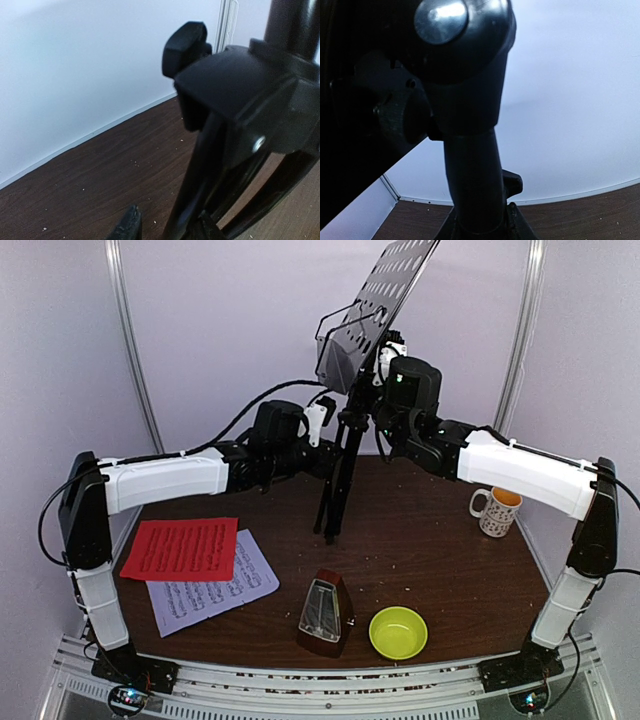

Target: Set up the instrument practice props

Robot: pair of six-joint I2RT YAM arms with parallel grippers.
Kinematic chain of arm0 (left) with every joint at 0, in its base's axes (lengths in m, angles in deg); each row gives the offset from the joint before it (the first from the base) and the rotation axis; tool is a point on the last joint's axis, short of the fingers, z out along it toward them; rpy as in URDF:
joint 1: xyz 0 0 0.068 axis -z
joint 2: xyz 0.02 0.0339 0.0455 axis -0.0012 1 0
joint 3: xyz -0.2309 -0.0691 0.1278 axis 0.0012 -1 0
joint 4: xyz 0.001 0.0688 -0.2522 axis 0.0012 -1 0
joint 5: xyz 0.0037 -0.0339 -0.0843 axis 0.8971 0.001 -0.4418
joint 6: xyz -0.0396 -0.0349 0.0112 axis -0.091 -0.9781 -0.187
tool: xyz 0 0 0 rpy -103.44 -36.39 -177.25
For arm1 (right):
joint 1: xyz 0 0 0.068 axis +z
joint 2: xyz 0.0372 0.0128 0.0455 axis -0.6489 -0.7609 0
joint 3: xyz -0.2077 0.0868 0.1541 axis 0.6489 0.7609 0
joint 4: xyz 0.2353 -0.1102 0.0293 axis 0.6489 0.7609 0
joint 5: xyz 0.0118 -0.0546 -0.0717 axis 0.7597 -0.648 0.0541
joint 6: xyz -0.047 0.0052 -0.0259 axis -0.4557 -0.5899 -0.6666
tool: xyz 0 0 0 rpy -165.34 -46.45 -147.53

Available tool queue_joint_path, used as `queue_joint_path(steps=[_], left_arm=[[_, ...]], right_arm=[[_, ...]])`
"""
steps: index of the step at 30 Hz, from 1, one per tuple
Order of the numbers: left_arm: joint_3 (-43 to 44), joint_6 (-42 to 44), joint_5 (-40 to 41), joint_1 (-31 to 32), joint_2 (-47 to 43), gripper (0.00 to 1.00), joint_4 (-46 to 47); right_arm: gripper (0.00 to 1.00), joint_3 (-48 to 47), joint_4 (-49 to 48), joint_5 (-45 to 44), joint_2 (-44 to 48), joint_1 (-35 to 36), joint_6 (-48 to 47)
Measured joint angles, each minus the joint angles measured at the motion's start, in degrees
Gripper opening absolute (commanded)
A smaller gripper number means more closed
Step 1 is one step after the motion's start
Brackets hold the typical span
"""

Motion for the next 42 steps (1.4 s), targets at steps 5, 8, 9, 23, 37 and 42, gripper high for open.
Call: queue_joint_path(steps=[5,8,9,23,37,42], left_arm=[[0.0,1.6,0.3,0.2,0.2,0.24,0.4],[0.0,2.8,0.1,0.4,0.3,0.18,0.7],[0.0,3.3,-0.1,0.4,0.3,0.16,0.8],[-1.9,8.6,-2.1,0.5,0.6,0.00,5.2],[-4.7,15.5,-2.3,0.4,0.2,0.00,10.2],[-4.8,18.4,-2.0,0.2,-0.2,0.00,10.3]], right_arm=[[0.00,0.0,0.0,-0.1,0.0,0.1,-0.3],[0.00,0.0,0.0,0.1,0.0,0.2,-0.7],[0.00,0.0,0.0,0.2,0.0,0.2,-0.9],[0.00,-1.1,1.5,0.8,0.0,0.3,-3.1],[0.00,-5.2,7.0,3.1,0.0,0.6,-7.7],[0.00,-5.9,7.3,3.5,0.0,0.6,-8.3]])
